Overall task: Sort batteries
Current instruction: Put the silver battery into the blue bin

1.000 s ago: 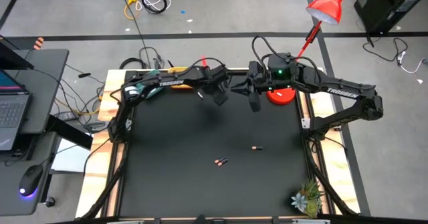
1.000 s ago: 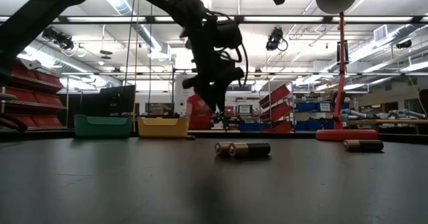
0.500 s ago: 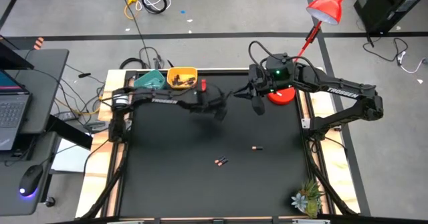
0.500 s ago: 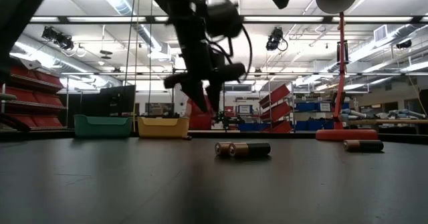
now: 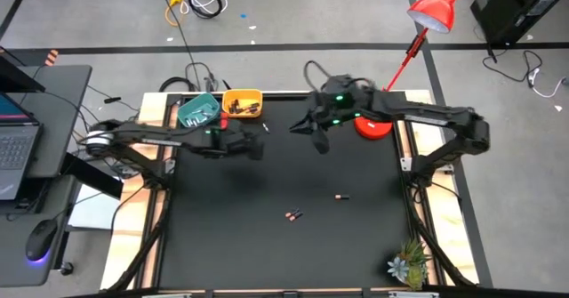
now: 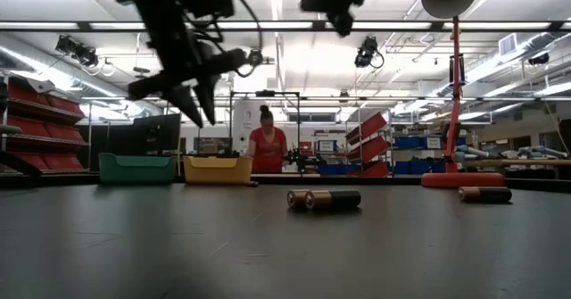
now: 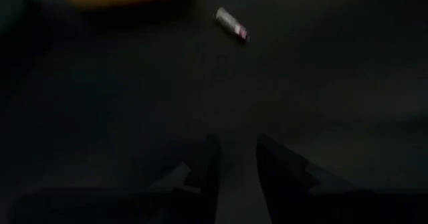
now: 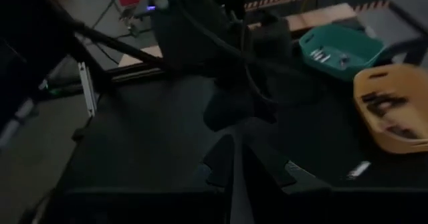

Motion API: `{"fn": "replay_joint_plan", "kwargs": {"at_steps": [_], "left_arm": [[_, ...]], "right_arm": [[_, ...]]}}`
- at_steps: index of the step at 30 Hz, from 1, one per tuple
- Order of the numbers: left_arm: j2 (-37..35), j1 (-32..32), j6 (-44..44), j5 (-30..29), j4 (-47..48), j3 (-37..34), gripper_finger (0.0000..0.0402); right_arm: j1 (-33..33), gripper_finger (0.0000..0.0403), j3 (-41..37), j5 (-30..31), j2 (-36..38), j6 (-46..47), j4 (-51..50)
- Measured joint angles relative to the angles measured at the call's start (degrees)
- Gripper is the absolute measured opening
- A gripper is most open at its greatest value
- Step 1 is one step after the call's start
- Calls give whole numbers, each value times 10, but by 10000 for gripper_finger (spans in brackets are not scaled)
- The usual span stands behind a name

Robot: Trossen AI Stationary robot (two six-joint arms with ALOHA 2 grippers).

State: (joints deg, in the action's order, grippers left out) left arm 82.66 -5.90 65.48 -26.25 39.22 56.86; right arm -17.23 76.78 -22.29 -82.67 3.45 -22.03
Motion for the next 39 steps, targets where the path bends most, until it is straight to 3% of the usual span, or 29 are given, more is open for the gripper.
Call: {"fn": "replay_joint_plan", "kwargs": {"at_steps": [3,8,14,20,31,39], "left_arm": [[-37,-11,45,50,-17,-42,104],[-22,-15,65,78,-80,-62,136],[63,-41,70,62,-189,-40,212],[166,-79,87,68,-172,34,264],[281,-109,89,18,-94,164,271],[303,-131,111,-4,-74,189,271]], "right_arm": [[2,41,-1,-2,-36,52,41],[9,41,-1,8,-38,82,58],[7,41,0,49,18,56,26],[-3,41,0,49,67,30,-11],[22,41,0,42,99,0,-75],[37,41,0,25,97,-36,-85]]}}
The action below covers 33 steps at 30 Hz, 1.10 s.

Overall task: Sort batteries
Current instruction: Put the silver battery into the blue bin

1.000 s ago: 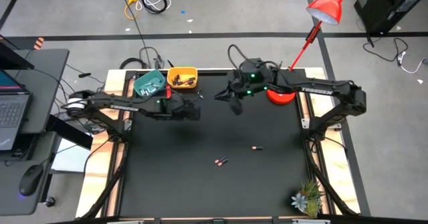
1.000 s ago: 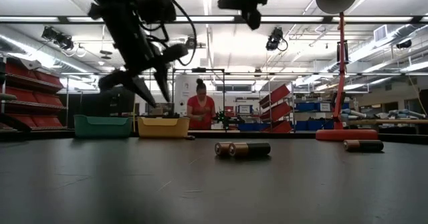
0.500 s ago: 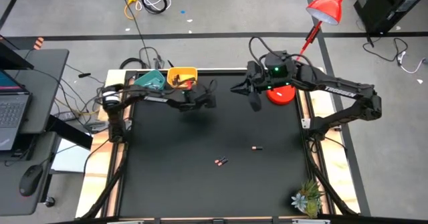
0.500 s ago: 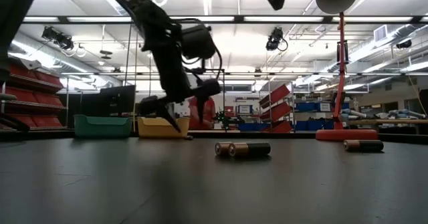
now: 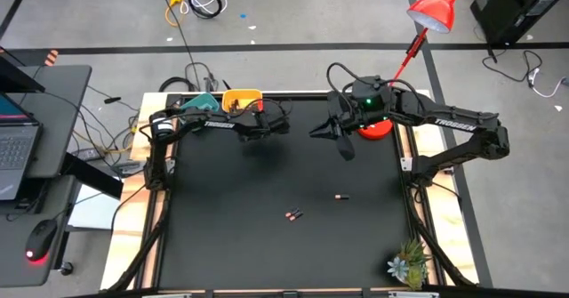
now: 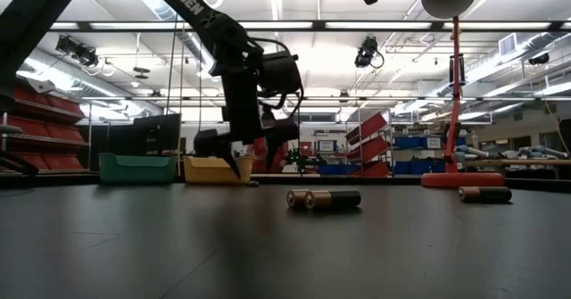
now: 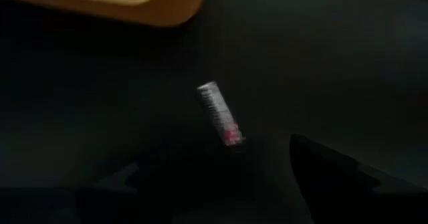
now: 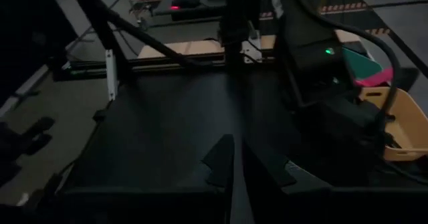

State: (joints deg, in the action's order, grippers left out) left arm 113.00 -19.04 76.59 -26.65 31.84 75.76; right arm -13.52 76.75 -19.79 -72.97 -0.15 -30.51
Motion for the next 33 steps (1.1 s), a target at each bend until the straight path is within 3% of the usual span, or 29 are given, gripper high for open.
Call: {"fn": "replay_joint_plan", "kwargs": {"at_steps": [13,22,27,33], "left_arm": [[35,-12,69,0,3,1,260],[42,-8,76,3,47,3,207],[42,-14,35,20,67,2,175],[43,-15,-22,33,99,2,166]], "right_arm": [[-15,41,0,-29,0,-31,3],[-28,41,0,-34,0,-30,-1],[-29,41,0,-39,0,-29,0],[-29,41,0,-39,0,-28,4]]}}
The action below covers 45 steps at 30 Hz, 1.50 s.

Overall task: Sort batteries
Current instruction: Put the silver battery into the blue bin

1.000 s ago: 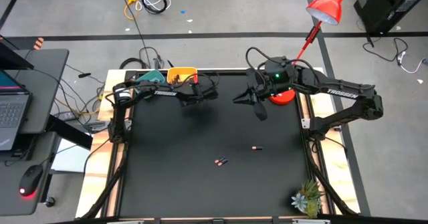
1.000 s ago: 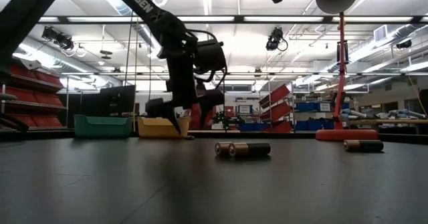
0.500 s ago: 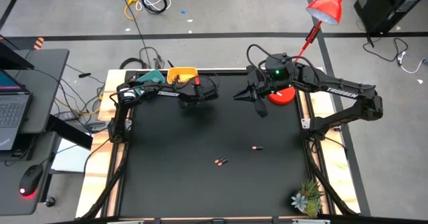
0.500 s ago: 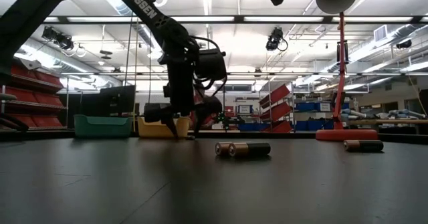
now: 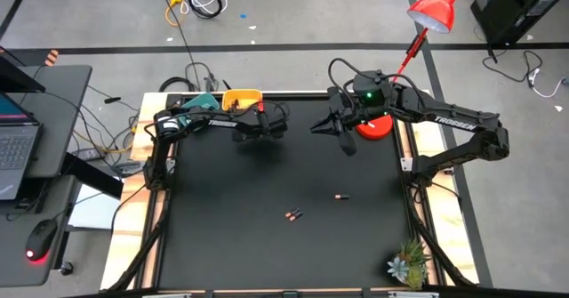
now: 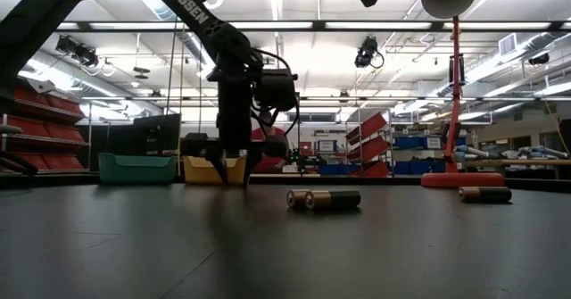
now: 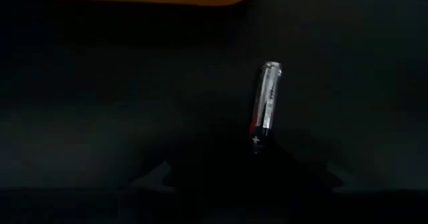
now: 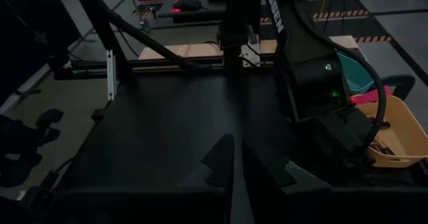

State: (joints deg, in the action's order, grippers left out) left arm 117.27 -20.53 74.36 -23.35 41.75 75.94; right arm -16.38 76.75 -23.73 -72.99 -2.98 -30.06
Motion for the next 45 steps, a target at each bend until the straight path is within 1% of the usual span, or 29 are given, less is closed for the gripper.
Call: {"fn": "replay_joint_plan", "kwargs": {"at_steps": [3,12,17,21,29,32,34,36,38,41,42,45], "left_arm": [[0,-1,-29,0,2,0,166],[1,-3,-66,-15,-20,-4,165],[2,-4,-64,-18,-23,9,165],[3,-4,-20,-39,-16,20,165],[4,-14,-21,-45,-33,21,165],[2,-17,-22,-44,-44,10,161],[1,-18,-25,-36,-47,3,150],[0,-20,-41,-28,-56,-4,129],[0,-20,-65,-21,-62,-5,97],[0,-21,-95,-13,-67,-5,32],[0,-21,-97,-11,-69,-5,22],[0,-21,-106,-4,-74,-5,20]], "right_arm": [[0,41,0,0,0,0,0],[-3,41,0,0,0,4,9],[-3,41,0,0,0,4,9],[-3,41,0,0,0,4,9],[-3,41,0,-12,0,5,8],[-3,41,0,-17,0,5,7],[-3,41,0,-17,0,5,7],[-3,41,0,-17,0,5,7],[-3,41,0,-17,0,5,8],[-3,41,0,-17,0,5,8],[-3,41,0,-17,0,5,8],[-3,41,0,-17,0,12,8]]}}
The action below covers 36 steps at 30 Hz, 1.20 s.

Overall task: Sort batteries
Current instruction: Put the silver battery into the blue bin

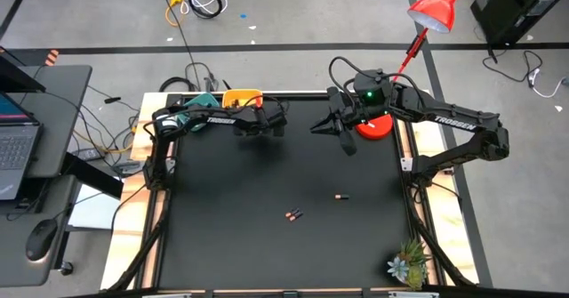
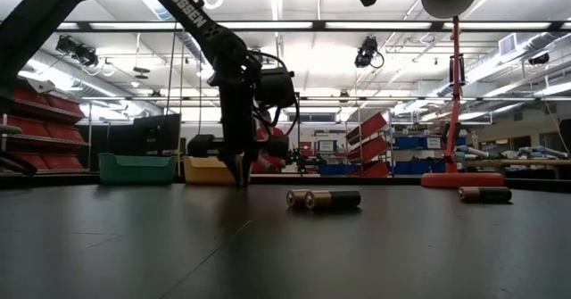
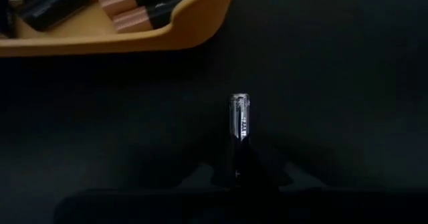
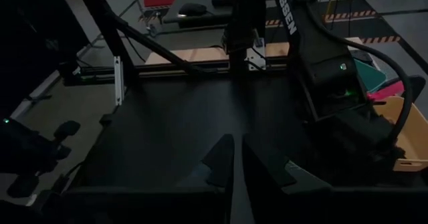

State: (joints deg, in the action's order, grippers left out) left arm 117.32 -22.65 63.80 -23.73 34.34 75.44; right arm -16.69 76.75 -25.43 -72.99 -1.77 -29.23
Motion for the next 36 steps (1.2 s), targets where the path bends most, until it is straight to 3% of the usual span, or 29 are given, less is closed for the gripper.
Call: {"fn": "replay_joint_plan", "kwargs": {"at_steps": [11,15,21,28,32,36], "left_arm": [[-32,10,-129,51,-3,-3,19],[-67,17,-213,116,81,-3,18],[-125,22,-292,138,239,-1,0],[-185,-12,-342,85,414,-1,2],[-216,-38,-365,98,417,-1,2],[-237,-51,-318,99,387,-1,25]], "right_arm": [[0,41,0,1,0,7,2],[0,41,0,10,0,7,12],[0,41,0,20,0,8,25],[2,41,0,27,0,36,44],[13,41,0,37,0,44,43],[21,41,0,52,0,46,42]]}}
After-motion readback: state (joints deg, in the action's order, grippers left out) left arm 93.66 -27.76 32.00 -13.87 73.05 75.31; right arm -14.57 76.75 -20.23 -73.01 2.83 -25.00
